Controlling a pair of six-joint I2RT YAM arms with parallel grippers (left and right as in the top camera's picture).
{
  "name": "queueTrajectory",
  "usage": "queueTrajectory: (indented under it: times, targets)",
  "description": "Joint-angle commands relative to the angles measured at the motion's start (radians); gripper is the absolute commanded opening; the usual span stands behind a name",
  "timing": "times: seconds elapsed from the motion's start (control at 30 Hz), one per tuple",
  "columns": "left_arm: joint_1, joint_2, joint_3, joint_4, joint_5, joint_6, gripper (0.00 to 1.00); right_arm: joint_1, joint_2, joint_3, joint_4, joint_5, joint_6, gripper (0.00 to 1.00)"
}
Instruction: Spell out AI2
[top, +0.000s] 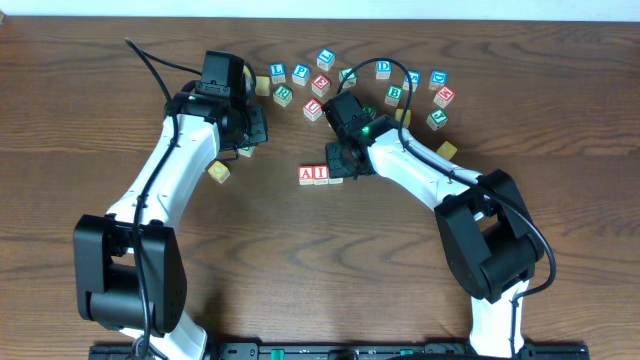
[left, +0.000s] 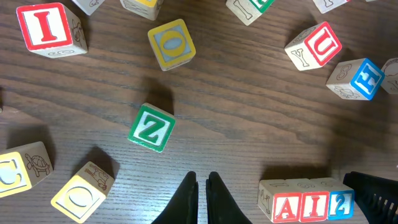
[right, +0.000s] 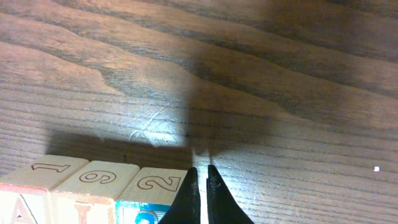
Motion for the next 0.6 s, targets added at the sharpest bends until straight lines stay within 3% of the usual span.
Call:
queueTrajectory:
  times: [0.0,0.27,0.4,0.43,0.47,0.5,0.53,0.57]
  targets:
    - [0.001,0.005,-0.014,0.005,-0.013,0.036,0.08,-0.006,-0.040,0.014,0.013,0.005,-0.002,0.01]
    - [0.078,-0.020,0.205,-0.197,-0.013,0.129,0.07,-0.093,-0.191,0.028,-0.005,0.004,-0.053,0.01]
    - [0.129,-0.055,0.344,-0.325,-0.014,0.174,0.09,-0.154,-0.327,0.028,-0.060,0.005,-0.078,0.09]
    - [0.142,-0.070,0.362,-0.338,-0.013,0.173,0.17,-0.172,-0.368,0.028,-0.082,0.005,-0.085,0.16]
    - [0.154,-0.090,0.367,-0.340,-0.013,0.173,0.31,-0.187,-0.399,0.028,-0.102,0.005,-0.091,0.25]
    - [0.163,-0.107,0.367,-0.341,-0.013,0.173,0.47,-0.204,-0.440,0.028,-0.127,0.005,-0.103,0.41]
    - [0.172,-0.126,0.367,-0.348,-0.013,0.172,0.80,-0.220,-0.472,0.028,-0.152,0.006,-0.111,0.63]
    - [0.180,-0.145,0.367,-0.364,-0.013,0.172,0.93,-0.239,-0.513,0.028,-0.182,0.005,-0.122,0.86]
